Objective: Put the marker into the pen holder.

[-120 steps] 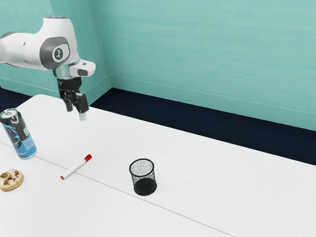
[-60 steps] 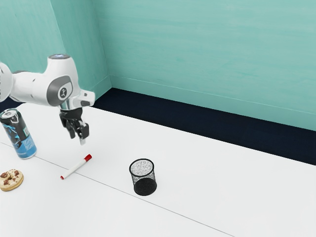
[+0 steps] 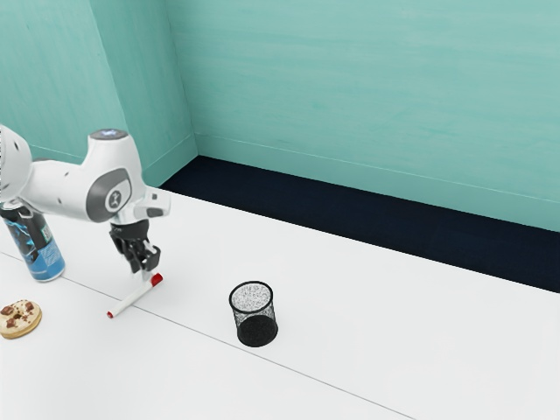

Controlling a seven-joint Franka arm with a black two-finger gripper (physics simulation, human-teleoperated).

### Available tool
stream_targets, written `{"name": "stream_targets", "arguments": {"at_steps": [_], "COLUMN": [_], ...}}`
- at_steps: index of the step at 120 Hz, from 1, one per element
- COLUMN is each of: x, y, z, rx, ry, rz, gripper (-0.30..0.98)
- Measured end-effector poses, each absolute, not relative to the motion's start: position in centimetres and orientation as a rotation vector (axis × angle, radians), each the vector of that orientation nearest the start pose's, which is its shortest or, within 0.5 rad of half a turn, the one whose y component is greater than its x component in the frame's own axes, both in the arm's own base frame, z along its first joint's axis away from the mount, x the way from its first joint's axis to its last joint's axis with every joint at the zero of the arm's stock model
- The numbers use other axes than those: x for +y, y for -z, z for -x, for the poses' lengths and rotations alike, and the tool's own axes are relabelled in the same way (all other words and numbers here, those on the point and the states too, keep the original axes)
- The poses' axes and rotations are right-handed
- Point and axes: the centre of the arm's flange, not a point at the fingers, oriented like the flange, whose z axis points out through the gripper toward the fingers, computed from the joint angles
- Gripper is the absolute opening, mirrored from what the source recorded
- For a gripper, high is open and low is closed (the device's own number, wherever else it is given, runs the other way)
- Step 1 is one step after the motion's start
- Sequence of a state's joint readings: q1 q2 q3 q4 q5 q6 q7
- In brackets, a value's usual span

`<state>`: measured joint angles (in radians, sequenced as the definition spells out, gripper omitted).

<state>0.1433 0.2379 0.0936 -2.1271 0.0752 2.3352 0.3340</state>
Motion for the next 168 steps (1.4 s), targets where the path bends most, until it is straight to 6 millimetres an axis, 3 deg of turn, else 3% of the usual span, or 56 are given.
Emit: {"name": "stream_targets", "arguments": {"at_steps": [39,79,121,131,143,154,168], "x": [14.0,13.8,13.9,13.9,13.0,10.6,6.8], "y": [-26.7,-25.1,-25.3,-26.6,-31.4,-36.0,-40.0], "z": [-55.8,-55.7,-55.8,-55.9,-56.2,-56.3,-56.4], "rx": [0.242,0.257,0.253,0.248,0.260,0.308,0.380], "ry": [-0.114,-0.149,-0.141,-0.107,0.012,0.125,0.228], "rz": [3.069,3.074,3.069,3.063,3.046,3.028,3.019], "gripper": [0.18,0.17,-0.06,-0.08,-0.10,-0.10,-0.10]}}
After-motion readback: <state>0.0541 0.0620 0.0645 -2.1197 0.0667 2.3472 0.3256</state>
